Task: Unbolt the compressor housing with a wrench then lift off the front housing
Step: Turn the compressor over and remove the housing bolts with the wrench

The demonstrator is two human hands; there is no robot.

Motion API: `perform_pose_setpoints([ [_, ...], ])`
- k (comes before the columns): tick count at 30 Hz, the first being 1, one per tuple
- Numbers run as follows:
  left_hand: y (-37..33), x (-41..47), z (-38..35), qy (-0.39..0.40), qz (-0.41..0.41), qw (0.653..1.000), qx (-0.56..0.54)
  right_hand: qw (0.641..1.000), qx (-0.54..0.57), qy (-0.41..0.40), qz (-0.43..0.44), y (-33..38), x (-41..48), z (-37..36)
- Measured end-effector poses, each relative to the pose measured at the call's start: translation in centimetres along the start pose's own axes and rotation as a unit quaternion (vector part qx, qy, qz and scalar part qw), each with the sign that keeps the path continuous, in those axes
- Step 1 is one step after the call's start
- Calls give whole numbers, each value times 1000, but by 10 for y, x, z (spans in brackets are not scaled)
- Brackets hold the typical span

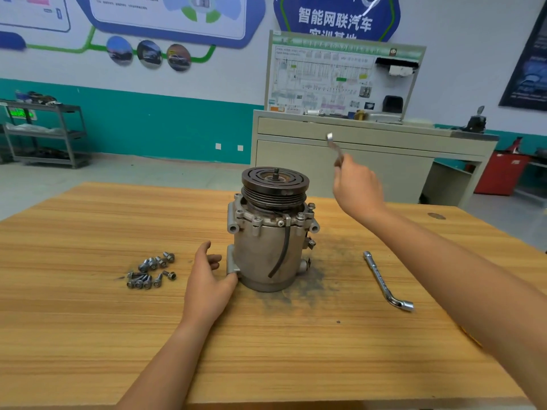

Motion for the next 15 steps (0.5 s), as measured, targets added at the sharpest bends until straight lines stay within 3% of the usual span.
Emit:
perform_pose_setpoints([
  [8, -2, -1, 0, 5, -2, 1000, 5, 966, -62, 243, 64, 30, -51, 13],
  [15, -4, -5, 3, 5, 2, 1000, -15, 931, -181, 297, 108, 43, -48, 12],
])
Point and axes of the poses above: each hand's wrist, its own x-axis towards the middle knuckle, its own z-axis out of the back of the hand, y = z × x, the point moved 7 cm from there along x, towards the middle knuckle, and after that the axes turned 15 degrees about z, right-handed, at the moved point
